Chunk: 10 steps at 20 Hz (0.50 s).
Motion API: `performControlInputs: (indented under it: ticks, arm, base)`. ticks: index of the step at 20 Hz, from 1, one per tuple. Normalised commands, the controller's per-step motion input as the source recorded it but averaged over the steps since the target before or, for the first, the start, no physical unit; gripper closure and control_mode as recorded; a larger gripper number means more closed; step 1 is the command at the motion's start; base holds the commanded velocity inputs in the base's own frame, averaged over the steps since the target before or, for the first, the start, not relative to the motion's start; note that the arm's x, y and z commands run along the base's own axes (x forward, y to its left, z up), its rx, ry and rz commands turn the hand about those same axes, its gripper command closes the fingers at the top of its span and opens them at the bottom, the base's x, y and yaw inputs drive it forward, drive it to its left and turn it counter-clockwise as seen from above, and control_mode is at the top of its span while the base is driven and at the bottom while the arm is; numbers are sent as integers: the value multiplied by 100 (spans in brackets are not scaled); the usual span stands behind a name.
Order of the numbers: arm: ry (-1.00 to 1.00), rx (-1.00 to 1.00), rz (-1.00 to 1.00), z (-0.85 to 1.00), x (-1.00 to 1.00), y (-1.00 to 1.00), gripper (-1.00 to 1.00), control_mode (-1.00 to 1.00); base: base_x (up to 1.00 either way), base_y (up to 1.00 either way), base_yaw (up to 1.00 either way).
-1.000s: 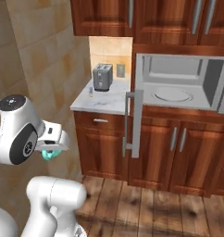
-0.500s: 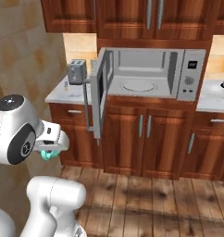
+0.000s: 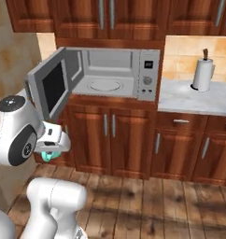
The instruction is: Pick the mug from the counter and place it inside the microwave. Then close the microwave.
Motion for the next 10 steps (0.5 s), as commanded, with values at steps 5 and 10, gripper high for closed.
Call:
performControlInputs:
  ticks: [5,10]
  arm:
    - [0,0,0,0,0,0,100,100]
    - [0,0,0,0,0,0,100,100]
  base:
    - [75,-15,0]
    - [40,0,-16]
